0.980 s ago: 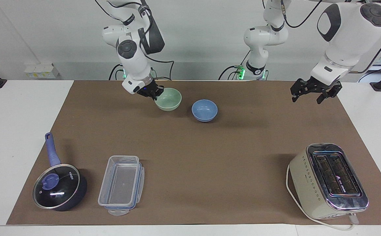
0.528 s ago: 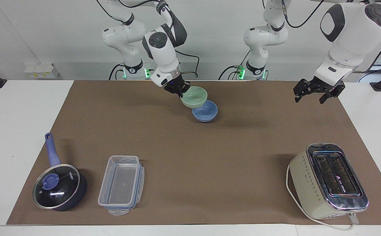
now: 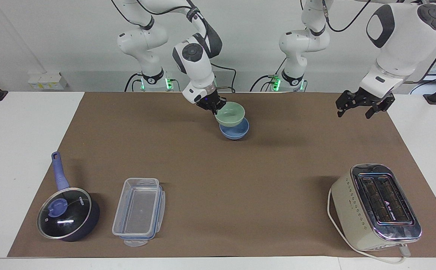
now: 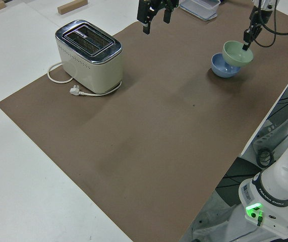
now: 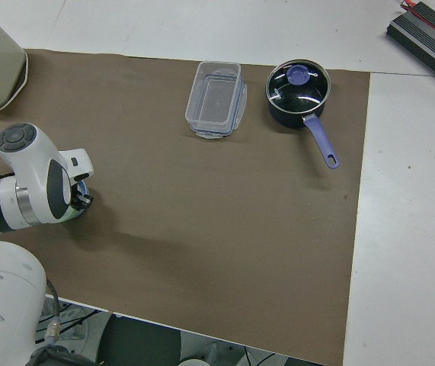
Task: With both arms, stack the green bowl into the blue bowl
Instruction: 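Carry the green bowl with the right gripper over the blue bowl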
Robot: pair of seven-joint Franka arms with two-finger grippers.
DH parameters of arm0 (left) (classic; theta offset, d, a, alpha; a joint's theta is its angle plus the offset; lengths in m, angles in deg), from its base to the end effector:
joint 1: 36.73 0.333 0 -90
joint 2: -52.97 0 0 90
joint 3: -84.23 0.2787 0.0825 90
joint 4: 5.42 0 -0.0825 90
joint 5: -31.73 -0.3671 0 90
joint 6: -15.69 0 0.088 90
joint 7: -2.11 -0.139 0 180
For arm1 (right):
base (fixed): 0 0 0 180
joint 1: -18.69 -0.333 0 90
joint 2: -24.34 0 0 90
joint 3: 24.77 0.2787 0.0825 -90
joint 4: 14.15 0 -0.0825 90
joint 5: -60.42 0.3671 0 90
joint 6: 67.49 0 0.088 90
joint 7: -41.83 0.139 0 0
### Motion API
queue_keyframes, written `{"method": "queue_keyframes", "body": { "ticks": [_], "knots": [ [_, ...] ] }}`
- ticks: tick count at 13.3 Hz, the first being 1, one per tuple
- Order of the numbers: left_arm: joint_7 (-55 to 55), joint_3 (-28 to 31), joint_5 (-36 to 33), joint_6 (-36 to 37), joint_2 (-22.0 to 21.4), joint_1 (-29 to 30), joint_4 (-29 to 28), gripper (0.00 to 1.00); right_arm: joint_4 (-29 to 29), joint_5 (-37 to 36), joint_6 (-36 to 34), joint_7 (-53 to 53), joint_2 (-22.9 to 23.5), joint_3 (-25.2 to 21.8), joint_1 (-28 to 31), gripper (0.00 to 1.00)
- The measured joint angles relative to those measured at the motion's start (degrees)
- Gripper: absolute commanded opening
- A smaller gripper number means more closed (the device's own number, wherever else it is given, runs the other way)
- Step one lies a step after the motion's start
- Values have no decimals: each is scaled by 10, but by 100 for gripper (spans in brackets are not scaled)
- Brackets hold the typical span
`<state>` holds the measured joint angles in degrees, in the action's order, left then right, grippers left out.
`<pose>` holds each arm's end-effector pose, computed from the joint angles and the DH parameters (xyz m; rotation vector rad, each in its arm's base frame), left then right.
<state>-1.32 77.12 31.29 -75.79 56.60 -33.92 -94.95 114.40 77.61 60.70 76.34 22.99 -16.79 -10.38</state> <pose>0.5535 -0.0389 0.5268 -3.1341 0.2120 0.0453 0.3974 0.3202 0.3217 -2.9292 0.2054 0.1810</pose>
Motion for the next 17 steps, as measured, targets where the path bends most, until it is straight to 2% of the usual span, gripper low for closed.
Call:
{"method": "queue_keyframes", "body": {
  "ticks": [5, 17],
  "knots": [
    [0, 0, 0, 0, 0, 0, 0, 100, -9, 0, 12, 21, 26, 0, -10, 0],
    [0, 0, 0, 0, 0, 0, 0, 100, -22, 0, 46, 22, 54, -1, -11, 0]
  ]
}}
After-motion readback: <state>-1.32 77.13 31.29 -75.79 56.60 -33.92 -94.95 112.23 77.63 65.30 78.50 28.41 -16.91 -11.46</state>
